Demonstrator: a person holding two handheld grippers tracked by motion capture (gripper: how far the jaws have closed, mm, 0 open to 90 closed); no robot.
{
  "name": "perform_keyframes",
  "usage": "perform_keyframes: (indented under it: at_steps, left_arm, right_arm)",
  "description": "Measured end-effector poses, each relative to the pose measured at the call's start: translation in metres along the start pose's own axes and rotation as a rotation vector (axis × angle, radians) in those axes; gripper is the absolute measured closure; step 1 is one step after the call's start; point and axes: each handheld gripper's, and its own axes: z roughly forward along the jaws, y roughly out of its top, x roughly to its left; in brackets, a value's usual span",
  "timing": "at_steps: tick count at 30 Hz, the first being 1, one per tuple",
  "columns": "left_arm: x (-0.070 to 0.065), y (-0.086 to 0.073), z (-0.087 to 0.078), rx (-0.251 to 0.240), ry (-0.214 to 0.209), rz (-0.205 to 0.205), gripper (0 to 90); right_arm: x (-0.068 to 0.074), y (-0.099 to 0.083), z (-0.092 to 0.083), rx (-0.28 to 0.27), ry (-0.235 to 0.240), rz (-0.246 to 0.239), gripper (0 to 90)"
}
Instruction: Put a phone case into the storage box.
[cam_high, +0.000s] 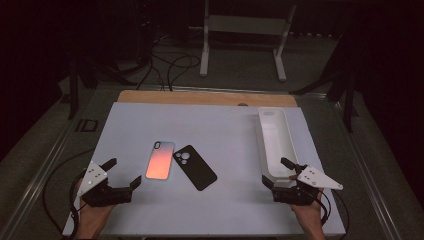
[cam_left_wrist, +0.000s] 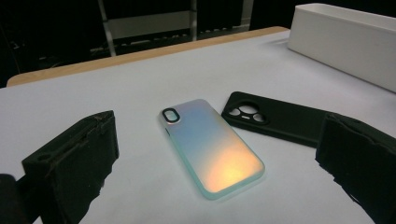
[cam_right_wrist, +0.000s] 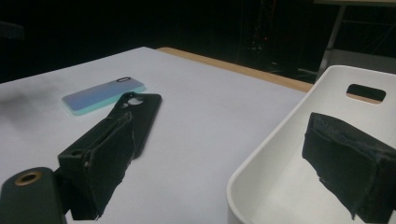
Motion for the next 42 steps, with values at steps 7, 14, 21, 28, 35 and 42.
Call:
perform_keyframes:
  at_steps: [7,14,21,28,35,42]
  left_arm:
    - [0.000,-0.001,0.000,0.009,0.006,-0.002,0.0]
    - [0.000,0.002,-0.002,0.001,0.003,-0.016,0.0]
    - [-0.004,0.007,0.005,0.021,-0.028,-0.025,0.0]
    - [-0.011,0.014,0.013,0.057,-0.027,-0.033,11.7]
    - [-0.017,0.020,0.027,0.081,-0.049,-0.025,41.5]
    - [-0.022,0.026,0.053,0.136,-0.083,-0.019,65.6]
  right_arm:
    - [0.001,-0.001,0.004,0.006,0.007,0.007,9.0]
    - [0.002,-0.002,0.006,0.011,0.010,0.005,9.0]
    - [0.000,-0.003,0.008,0.011,0.012,0.012,9.0]
    - [0.001,-0.003,0.009,0.016,0.009,0.017,9.0]
    - [-0.001,-0.004,0.008,0.016,-0.001,0.019,9.0]
    - [-0.001,-0.004,0.008,0.018,-0.005,0.015,9.1]
